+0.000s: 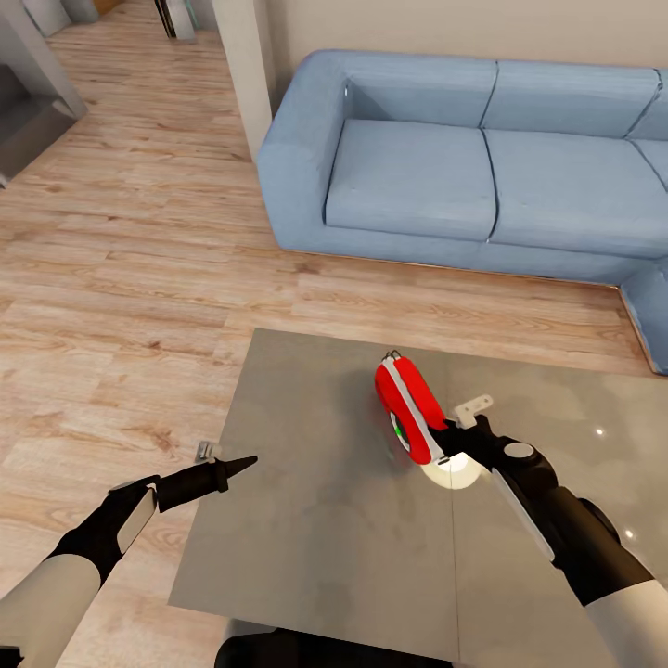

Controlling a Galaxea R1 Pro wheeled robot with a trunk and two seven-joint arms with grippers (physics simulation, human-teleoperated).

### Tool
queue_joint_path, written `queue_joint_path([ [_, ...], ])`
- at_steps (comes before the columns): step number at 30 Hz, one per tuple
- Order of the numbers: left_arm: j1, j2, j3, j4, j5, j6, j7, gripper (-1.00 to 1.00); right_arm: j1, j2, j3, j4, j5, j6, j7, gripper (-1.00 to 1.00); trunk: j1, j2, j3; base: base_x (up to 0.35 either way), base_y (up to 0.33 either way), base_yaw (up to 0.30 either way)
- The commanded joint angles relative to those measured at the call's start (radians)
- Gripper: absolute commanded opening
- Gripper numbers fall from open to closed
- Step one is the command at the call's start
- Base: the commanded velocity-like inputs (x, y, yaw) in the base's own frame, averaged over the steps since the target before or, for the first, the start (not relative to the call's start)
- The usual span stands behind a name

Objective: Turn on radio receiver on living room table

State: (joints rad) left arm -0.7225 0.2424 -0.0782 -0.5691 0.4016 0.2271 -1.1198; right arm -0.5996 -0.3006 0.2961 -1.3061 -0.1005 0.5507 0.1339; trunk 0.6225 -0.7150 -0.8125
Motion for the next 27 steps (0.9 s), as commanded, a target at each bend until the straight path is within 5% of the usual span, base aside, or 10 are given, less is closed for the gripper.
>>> queue_joint_path([
  [1,0.0,0.0,0.0,0.0,0.0,0.0,0.0,-1.0,0.0,0.0,0.0,-0.001,-0.001,0.0,0.0,-1.0,0.0,0.0,0.0,0.0,0.0,0.0],
  [27,0.0,0.0,0.0,-0.002,0.0,-0.002,0.061,-1.0,0.0,-0.002,0.0,-0.005,-0.001,0.008,0.001,-1.0,0.0,0.0,0.0,0.0,0.0,0.0],
])
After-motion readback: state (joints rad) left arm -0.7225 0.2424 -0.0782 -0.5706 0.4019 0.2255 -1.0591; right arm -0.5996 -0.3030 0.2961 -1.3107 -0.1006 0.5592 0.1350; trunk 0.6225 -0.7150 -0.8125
